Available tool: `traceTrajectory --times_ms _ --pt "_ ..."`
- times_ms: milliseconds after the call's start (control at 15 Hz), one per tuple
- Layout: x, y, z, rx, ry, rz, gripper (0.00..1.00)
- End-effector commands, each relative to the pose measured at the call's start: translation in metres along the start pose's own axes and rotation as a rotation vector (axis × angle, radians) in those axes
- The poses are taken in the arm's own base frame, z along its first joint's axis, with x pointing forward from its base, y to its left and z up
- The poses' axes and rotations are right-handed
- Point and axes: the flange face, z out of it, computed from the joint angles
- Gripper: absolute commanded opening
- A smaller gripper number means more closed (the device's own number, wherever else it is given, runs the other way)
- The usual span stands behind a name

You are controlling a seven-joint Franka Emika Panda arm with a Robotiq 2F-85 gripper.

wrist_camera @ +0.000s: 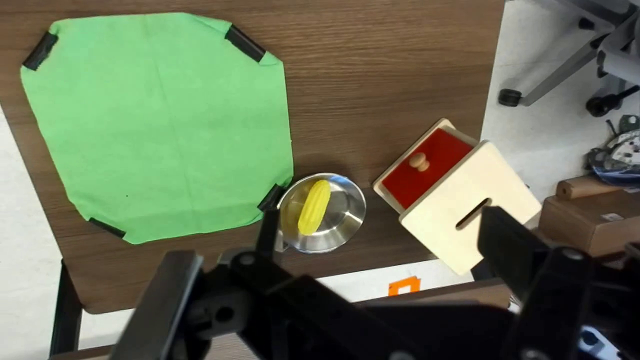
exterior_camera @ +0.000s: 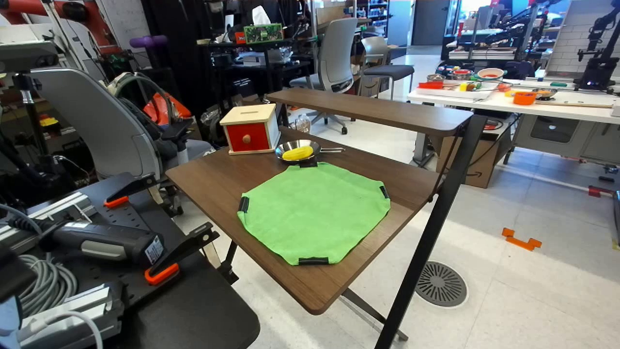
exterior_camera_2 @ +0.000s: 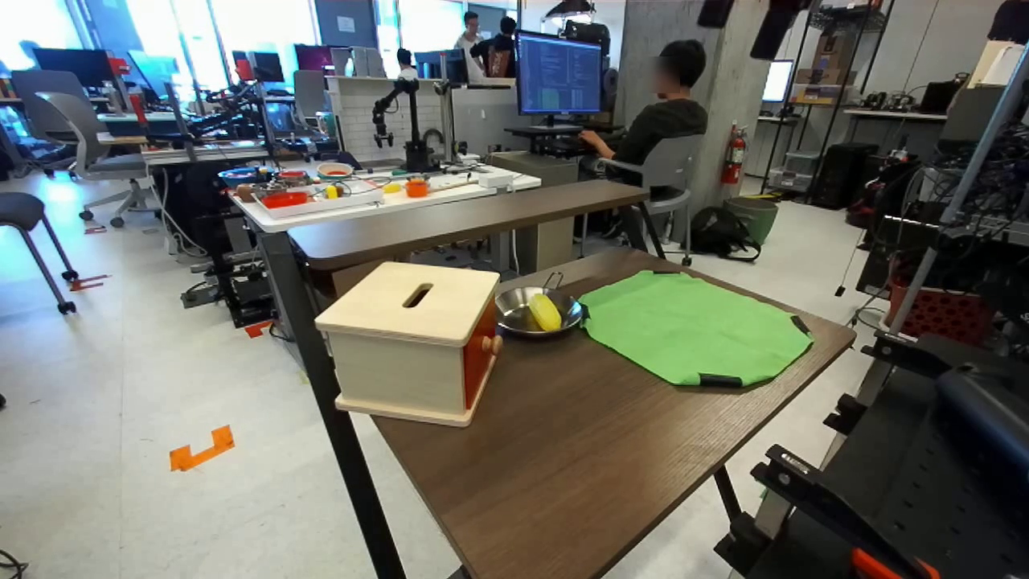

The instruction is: Remove the yellow object from the pan and put it on the table

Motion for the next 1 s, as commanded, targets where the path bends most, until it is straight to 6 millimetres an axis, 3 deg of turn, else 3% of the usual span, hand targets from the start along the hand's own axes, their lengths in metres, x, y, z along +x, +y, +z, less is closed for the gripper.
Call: traceTrajectory --times_ms 0,467,933 --pt "0.063 0.004 0.036 0.006 -0.036 0.03 1.0" --pt "0.126 -0.019 0.115 -0.014 -0.064 0.06 1.0" --pt "0.148 -0.027 0.188 -0.006 -0.112 0.1 1.0"
